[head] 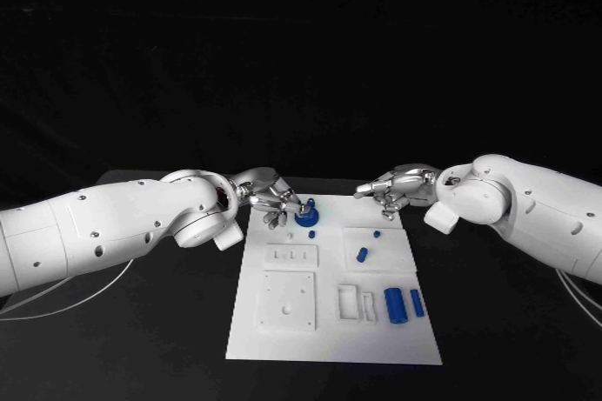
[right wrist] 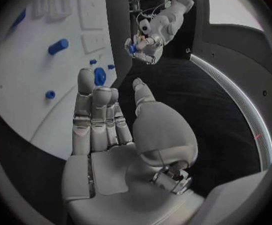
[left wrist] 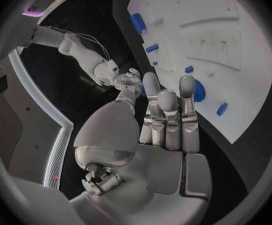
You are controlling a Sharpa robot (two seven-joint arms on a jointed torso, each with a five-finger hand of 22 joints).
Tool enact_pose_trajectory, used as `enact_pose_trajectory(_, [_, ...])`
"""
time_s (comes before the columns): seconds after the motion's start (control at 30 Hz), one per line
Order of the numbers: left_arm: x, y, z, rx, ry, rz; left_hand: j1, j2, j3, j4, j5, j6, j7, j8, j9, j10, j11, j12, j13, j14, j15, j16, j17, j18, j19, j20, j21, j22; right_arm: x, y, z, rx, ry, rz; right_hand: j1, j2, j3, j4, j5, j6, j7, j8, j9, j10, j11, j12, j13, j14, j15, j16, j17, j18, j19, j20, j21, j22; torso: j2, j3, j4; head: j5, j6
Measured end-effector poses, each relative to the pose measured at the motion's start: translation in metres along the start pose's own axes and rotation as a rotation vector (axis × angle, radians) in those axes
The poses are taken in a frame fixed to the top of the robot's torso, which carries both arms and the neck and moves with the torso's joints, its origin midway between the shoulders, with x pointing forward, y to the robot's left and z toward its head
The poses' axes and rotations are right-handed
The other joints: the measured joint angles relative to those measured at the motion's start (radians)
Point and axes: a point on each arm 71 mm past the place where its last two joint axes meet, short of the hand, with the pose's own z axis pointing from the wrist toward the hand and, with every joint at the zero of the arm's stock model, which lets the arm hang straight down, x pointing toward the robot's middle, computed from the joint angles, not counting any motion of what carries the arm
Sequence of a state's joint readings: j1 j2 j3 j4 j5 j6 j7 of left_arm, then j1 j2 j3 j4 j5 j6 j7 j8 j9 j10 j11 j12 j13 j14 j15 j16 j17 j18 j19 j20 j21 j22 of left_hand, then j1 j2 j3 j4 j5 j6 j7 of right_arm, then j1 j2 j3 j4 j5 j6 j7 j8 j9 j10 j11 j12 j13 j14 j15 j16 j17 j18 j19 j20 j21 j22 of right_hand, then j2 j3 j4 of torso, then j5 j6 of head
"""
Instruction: Assemble the parts on the task board
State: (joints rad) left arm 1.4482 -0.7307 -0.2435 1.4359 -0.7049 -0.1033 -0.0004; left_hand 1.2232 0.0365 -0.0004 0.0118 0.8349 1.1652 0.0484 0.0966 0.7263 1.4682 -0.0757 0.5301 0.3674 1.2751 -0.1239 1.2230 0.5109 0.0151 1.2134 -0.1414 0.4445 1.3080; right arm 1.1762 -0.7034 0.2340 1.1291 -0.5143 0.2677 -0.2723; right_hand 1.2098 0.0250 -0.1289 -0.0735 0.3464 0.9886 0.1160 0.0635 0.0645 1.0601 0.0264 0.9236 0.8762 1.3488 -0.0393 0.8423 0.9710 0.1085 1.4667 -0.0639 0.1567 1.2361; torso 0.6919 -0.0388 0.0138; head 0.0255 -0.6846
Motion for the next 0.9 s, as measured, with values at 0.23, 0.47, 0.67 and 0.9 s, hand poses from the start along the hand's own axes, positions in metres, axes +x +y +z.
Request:
enact_pose_trajectory(0.23, [0.004,0.000,-0.011,-0.082,-0.091,0.031,-0.020,-0.020,0.015,-0.015,0.066,0.016,0.009,-0.019,0.010,0.003,-0.002,0.000,0.009,0.037,-0.008,-0.027,0.014,0.000,0.020,-0.008,0.004,0.000,-0.026,0.002,-0.013,-0.086,-0.215,-0.010,0.006,0.006,0.021,-0.027,0.072,0.024,-0.003,0.000,0.000,0.009,-0.009,0.004,-0.016,0.007,-0.007,0.000,-0.008,0.000,0.000,0.000,-0.006,-0.006,-0.008,0.0077,0.0012,0.007,-0.008])
enact_pose_trajectory(0.47, [0.017,-0.005,-0.014,-0.199,-0.112,0.047,-0.034,-0.034,0.012,-0.025,0.115,0.024,0.010,-0.019,0.017,0.003,-0.002,0.013,0.005,0.061,-0.008,-0.052,0.029,0.000,0.031,-0.009,0.004,0.000,-0.042,0.010,-0.022,-0.206,-0.407,-0.053,0.003,0.009,0.051,-0.068,0.111,0.042,-0.005,0.000,0.000,0.014,-0.013,-0.075,-0.105,-0.009,-0.013,-0.098,-0.100,-0.001,-0.001,0.000,-0.079,-0.089,-0.021,0.0145,0.0003,0.015,-0.022])
enact_pose_trajectory(0.67, [0.029,-0.008,-0.011,-0.277,-0.097,0.059,-0.063,-0.031,0.028,-0.064,0.141,0.026,0.008,-0.019,0.031,0.003,-0.002,0.033,-0.010,0.076,-0.008,-0.075,0.058,0.000,0.038,-0.009,0.004,0.000,-0.048,0.022,-0.028,-0.331,-0.521,-0.101,-0.007,0.019,0.126,-0.121,0.134,0.055,-0.004,0.000,-0.001,0.075,-0.006,-0.389,-0.399,-0.029,0.014,-0.400,-0.299,-0.017,-0.133,0.024,-0.091,-0.394,-0.031,0.0197,-0.0012,0.023,-0.032])
enact_pose_trajectory(0.9, [0.036,-0.004,-0.006,-0.354,-0.086,0.066,-0.069,-0.029,0.024,-0.071,0.141,0.026,0.008,-0.020,0.033,0.003,-0.002,0.041,-0.011,0.076,-0.008,-0.075,0.070,0.000,0.038,-0.009,0.004,0.000,-0.044,0.038,-0.026,-0.467,-0.596,-0.151,-0.048,0.005,0.232,-0.162,0.136,0.042,0.025,0.000,-0.002,0.069,0.091,-0.849,-0.815,-0.170,0.134,-0.771,-0.730,-0.024,-0.426,0.157,-0.088,-0.936,-0.044,0.0264,-0.0015,0.031,-0.048])
